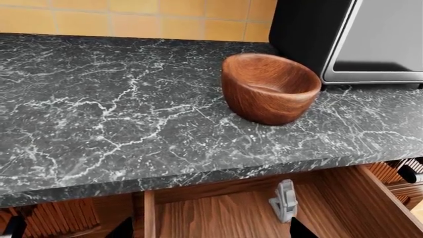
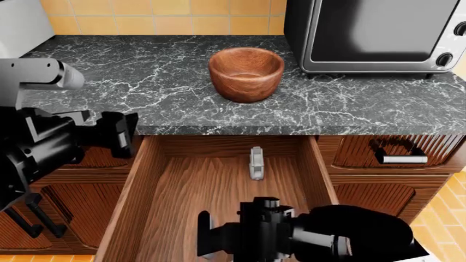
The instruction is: Place the bar in the bowl and close the drawer.
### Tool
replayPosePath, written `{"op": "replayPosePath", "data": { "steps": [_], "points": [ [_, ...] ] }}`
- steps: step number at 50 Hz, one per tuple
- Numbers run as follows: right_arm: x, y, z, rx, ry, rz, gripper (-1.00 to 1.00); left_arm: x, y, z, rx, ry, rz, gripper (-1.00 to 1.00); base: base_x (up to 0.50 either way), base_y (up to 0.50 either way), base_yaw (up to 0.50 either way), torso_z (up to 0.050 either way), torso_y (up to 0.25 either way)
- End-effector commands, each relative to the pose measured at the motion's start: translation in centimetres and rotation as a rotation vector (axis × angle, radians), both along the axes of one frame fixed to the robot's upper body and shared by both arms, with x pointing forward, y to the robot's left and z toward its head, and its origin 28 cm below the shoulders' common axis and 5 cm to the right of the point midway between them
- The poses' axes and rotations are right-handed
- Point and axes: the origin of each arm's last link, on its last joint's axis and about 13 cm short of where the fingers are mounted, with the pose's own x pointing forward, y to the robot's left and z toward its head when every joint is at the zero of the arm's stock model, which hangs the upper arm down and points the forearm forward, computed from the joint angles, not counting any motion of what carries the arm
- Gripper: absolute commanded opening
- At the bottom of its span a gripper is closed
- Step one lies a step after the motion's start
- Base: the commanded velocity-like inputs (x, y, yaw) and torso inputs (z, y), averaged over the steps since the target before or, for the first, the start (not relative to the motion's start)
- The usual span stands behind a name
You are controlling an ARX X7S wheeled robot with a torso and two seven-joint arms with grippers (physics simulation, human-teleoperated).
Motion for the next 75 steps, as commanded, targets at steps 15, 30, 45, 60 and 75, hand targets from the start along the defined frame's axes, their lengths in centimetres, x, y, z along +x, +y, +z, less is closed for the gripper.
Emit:
{"op": "replayPosePath", "data": {
  "steps": [15,30,45,60,75],
  "points": [
    [1.0,-1.1,9.6,0.176,-0.230,-0.011,-1.00,0.2,-0.1,0.9,0.003,-0.016,0.010,1.00,0.00,0.00,0.00,0.000,0.000],
    [3.2,-2.1,18.5,0.358,-0.417,-0.104,-1.00,1.8,-0.5,4.0,0.010,-0.068,0.039,1.00,0.00,0.00,0.00,0.000,0.000],
    [5.2,-2.7,29.2,0.498,-0.571,-0.223,-1.00,7.1,-0.9,11.8,-0.033,-0.146,0.109,1.00,0.00,0.00,0.00,0.000,0.001],
    [6.9,-4.1,33.5,0.757,-0.864,-0.541,-1.00,14.0,-2.0,15.9,-0.038,-0.269,0.208,1.00,0.00,0.00,0.00,0.000,0.001],
    [7.0,-5.8,34.3,0.870,-0.994,-0.763,-1.00,16.1,-2.6,16.8,-0.030,-0.296,0.316,1.00,0.00,0.00,0.00,0.000,0.001]
  ]
}}
